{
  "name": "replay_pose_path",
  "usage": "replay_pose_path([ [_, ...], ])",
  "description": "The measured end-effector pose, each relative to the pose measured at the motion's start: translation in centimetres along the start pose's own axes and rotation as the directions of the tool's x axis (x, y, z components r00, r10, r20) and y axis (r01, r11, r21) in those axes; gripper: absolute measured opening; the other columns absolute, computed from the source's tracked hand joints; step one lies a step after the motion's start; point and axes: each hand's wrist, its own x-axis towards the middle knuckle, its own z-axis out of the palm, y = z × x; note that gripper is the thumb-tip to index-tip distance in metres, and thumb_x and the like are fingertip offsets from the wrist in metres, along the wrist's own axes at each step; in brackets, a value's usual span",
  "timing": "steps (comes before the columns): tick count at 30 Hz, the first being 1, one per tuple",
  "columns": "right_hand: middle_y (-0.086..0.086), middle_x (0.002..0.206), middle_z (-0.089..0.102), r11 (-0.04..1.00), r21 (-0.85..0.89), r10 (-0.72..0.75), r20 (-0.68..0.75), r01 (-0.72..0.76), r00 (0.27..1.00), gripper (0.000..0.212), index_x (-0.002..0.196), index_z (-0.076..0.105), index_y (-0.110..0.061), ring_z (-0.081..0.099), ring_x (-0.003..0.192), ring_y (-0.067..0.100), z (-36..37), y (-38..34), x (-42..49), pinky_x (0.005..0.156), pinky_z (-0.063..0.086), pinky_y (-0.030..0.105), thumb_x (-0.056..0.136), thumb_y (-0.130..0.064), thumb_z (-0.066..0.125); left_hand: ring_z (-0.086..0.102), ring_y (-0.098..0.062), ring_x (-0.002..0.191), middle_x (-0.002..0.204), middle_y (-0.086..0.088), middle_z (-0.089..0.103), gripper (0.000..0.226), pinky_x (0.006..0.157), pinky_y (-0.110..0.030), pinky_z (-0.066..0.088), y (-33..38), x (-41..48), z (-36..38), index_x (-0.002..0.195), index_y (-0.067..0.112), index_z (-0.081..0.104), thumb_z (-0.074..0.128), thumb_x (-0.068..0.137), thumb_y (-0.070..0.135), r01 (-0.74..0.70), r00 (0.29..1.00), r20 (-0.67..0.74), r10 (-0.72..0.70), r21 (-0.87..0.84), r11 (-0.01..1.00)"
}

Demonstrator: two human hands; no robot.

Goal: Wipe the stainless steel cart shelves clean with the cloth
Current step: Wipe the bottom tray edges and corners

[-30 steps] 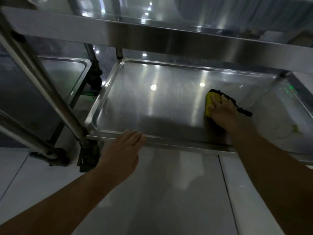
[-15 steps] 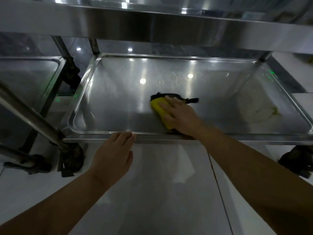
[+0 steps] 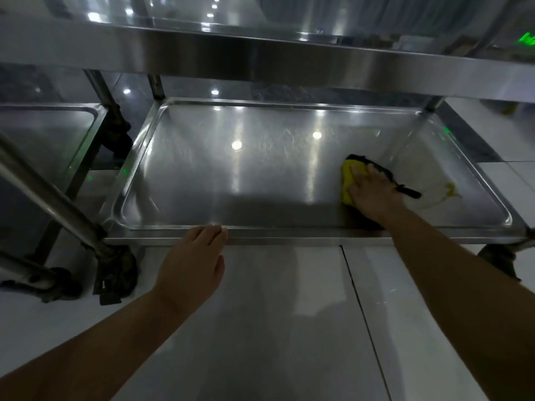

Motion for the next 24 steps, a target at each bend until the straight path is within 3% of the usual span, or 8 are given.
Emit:
replay_pose_path([
  [3, 0.022, 0.155, 0.022, 0.974, -0.074, -0.212, 0.018, 0.213, 0.977, 0.077, 0.150, 0.025, -0.015, 0.021, 0.138, 0.050, 0.7, -6.8, -2.2, 0.107, 0.023, 0.064, 0.086, -0.051, 0.003, 0.046, -0.018, 0.097, 0.101, -0.006, 0.067, 0.048, 0.074, -0.028, 0.048, 0.2, 0.1, 0.0, 0.102, 0.005, 0.070, 0.039, 0.072, 0.026, 0.003, 1.000, -0.019, -0.002, 0.019, 1.000],
  [5, 0.020, 0.149, 0.037, 0.925, -0.042, -0.376, 0.042, 0.377, 0.926, 0.070, 0.146, 0.032, -0.018, 0.031, 0.135, 0.049, 1.6, -11.3, -3.5, 0.103, 0.030, 0.066, 0.087, -0.050, 0.012, 0.046, -0.020, 0.098, 0.100, -0.009, 0.066, 0.044, 0.080, -0.027, 0.041, 0.4, 0.4, 0.2, 0.099, 0.004, 0.068, 0.041, 0.072, 0.026, -0.009, 1.000, -0.024, 0.009, 0.017, 1.000],
  [8, 0.018, 0.141, 0.049, 0.796, -0.001, -0.606, 0.007, 0.606, 0.796, 0.051, 0.141, 0.035, -0.015, 0.039, 0.131, 0.048, 2.9, -15.1, -5.2, 0.098, 0.037, 0.064, 0.094, -0.034, 0.025, 0.055, -0.026, 0.098, 0.104, -0.012, 0.065, 0.044, 0.080, -0.034, 0.052, 0.9, 0.5, 0.7, 0.107, 0.001, 0.064, 0.069, 0.068, 0.019, -0.001, 1.000, 0.000, 0.001, 0.008, 1.000],
  [11, 0.005, 0.158, 0.022, 0.864, 0.024, -0.499, -0.080, 0.503, 0.863, 0.066, 0.148, 0.030, -0.033, 0.019, 0.145, 0.031, 2.2, -13.7, -6.3, 0.115, 0.019, 0.047, 0.089, -0.054, 0.009, 0.049, -0.024, 0.099, 0.105, -0.013, 0.064, 0.063, 0.076, -0.038, 0.054, 0.8, 0.3, 0.8, 0.114, -0.001, 0.062, 0.082, 0.056, 0.013, -0.033, 0.998, 0.051, 0.032, 0.019, 0.999],
  [14, 0.013, 0.151, 0.035, 0.913, 0.045, -0.393, -0.163, 0.405, 0.905, 0.056, 0.143, 0.043, -0.025, 0.034, 0.138, 0.033, 0.9, -10.3, -6.1, 0.112, 0.013, 0.029, 0.093, -0.045, 0.028, 0.043, -0.025, 0.100, 0.107, -0.015, 0.063, 0.064, 0.079, -0.040, 0.054, 0.5, 0.4, 1.0, 0.116, -0.003, 0.062, 0.081, 0.056, 0.012, -0.048, 0.998, 0.049, 0.046, 0.038, 0.998],
  [19, 0.008, 0.159, 0.017, 0.999, 0.048, 0.015, -0.055, -0.012, 0.998, 0.060, 0.150, 0.026, -0.025, 0.015, 0.146, 0.031, -0.3, 0.6, -4.2, 0.117, 0.016, 0.047, 0.096, -0.050, 0.023, 0.046, -0.027, 0.100, 0.107, -0.016, 0.064, 0.063, 0.079, -0.041, 0.054, 0.4, 0.3, 1.4, 0.115, -0.003, 0.061, 0.081, 0.056, 0.010, -0.042, 0.998, 0.055, 0.040, 0.028, 0.999],
  [22, 0.022, 0.154, 0.025, 0.997, -0.037, 0.067, -0.120, -0.072, 0.990, 0.051, 0.145, 0.038, -0.008, 0.023, 0.139, 0.047, -1.5, 4.5, -5.0, 0.112, 0.024, 0.059, 0.097, -0.022, 0.050, 0.044, -0.025, 0.100, 0.106, -0.015, 0.065, 0.062, 0.079, -0.040, 0.054, 0.3, 0.4, 1.3, 0.113, -0.004, 0.063, 0.081, 0.055, 0.009, -0.048, 0.998, 0.035, 0.047, 0.014, 0.999],
  [24, 0.024, 0.156, 0.016, 0.992, -0.096, 0.084, -0.016, -0.085, 0.996, 0.050, 0.145, 0.034, -0.003, 0.016, 0.140, 0.051, -1.5, 4.7, -5.9, 0.112, 0.020, 0.061, 0.098, -0.012, 0.048, 0.045, -0.025, 0.099, 0.106, -0.015, 0.065, 0.062, 0.079, -0.040, 0.054, 0.4, 0.4, 1.3, 0.112, -0.003, 0.064, 0.081, 0.054, 0.008, -0.053, 0.998, 0.035, 0.053, 0.005, 0.999],
])
